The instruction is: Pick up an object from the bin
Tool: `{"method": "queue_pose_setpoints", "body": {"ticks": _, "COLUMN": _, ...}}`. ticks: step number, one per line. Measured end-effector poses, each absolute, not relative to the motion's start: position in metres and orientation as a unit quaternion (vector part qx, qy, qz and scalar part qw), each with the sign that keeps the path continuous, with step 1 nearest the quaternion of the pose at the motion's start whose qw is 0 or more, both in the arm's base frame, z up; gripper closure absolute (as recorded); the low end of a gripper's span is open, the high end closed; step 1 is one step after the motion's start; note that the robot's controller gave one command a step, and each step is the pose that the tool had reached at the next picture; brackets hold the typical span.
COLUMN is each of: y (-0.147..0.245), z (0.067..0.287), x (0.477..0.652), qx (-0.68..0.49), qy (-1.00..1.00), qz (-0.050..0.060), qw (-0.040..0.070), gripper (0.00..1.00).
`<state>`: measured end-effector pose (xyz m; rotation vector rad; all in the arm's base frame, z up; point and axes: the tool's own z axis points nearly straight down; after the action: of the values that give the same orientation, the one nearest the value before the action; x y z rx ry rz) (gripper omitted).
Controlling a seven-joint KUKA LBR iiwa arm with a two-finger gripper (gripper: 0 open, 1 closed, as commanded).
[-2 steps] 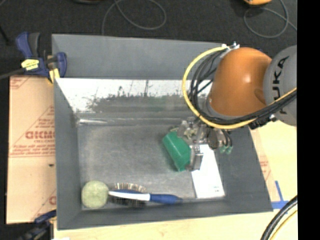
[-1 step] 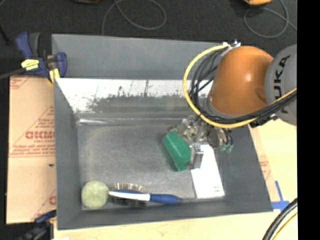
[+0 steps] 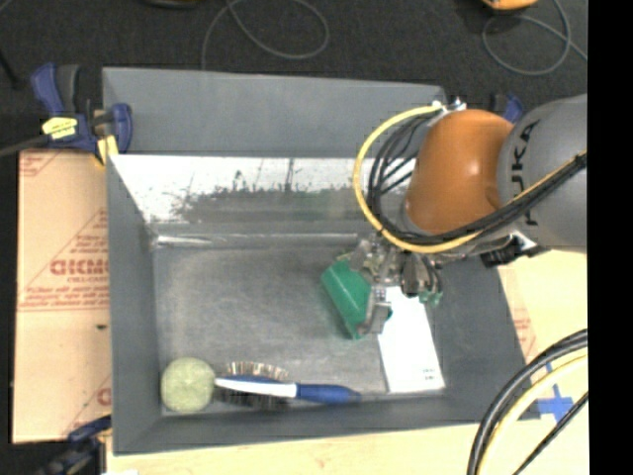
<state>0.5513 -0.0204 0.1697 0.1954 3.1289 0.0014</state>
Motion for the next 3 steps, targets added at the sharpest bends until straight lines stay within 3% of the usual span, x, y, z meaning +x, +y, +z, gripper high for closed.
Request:
{"method": "queue_pose_setpoints", "body": {"ticks": 1, "y": -0.024, "z": 0.108, "x": 0.598, "qx": -0.031, "qy": 0.999, "qz": 0.000, "qw": 0.005, "gripper": 0.00}}
{"method": "queue_pose_setpoints", "body": {"ticks": 2, "y": -0.051, "z": 0.094, "x": 0.603, "qx": -0.042, "qy": 0.999, "qz": 0.001, "qw": 0.011, "gripper": 0.00}}
{"method": "queue_pose_setpoints", "body": {"ticks": 3, "y": -0.078, "z": 0.079, "x": 0.619, "qx": 0.069, "qy": 0.998, "qz": 0.002, "qw": 0.000, "gripper": 0.00}}
